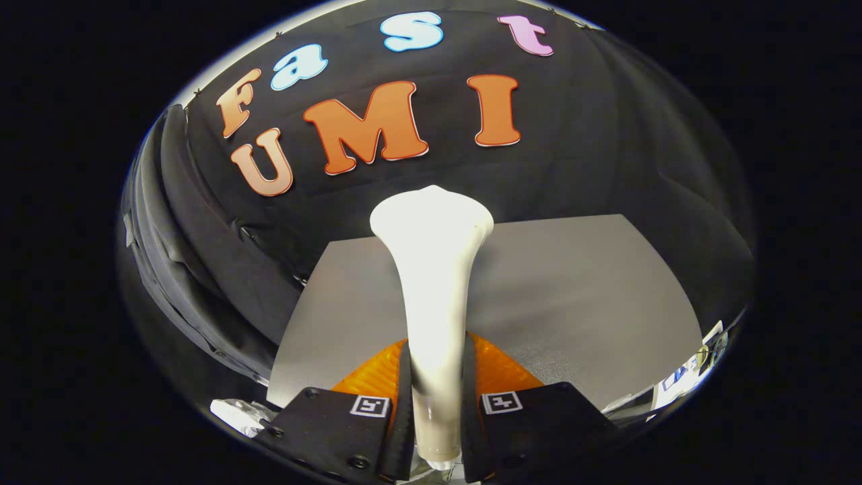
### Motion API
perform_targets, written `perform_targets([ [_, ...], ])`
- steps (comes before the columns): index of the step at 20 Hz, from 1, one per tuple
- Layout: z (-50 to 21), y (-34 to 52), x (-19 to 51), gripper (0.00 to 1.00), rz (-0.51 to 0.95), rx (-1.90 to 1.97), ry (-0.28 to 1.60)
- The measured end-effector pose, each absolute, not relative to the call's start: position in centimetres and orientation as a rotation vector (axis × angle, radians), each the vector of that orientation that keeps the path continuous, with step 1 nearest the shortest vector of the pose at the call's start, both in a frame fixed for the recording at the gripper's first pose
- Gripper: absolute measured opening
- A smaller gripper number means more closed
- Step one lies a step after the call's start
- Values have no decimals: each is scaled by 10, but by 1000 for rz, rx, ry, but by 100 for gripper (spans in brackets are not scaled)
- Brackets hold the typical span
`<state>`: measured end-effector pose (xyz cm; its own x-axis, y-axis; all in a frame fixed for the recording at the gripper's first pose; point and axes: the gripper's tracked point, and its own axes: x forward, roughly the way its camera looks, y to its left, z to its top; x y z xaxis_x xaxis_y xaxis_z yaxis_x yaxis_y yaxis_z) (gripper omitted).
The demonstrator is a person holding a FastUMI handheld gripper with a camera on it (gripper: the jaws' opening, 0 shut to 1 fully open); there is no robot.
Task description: Iron the clothes twice with a garment steamer, once on the left side and once on the right side.
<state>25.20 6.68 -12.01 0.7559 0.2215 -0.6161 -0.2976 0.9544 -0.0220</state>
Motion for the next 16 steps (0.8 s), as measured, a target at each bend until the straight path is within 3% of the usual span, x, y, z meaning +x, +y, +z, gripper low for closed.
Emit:
perform_targets([
  [10,-81,55,201,36,172,-66,528],
  [16,-46,96,138,36,198,-40,450],
])
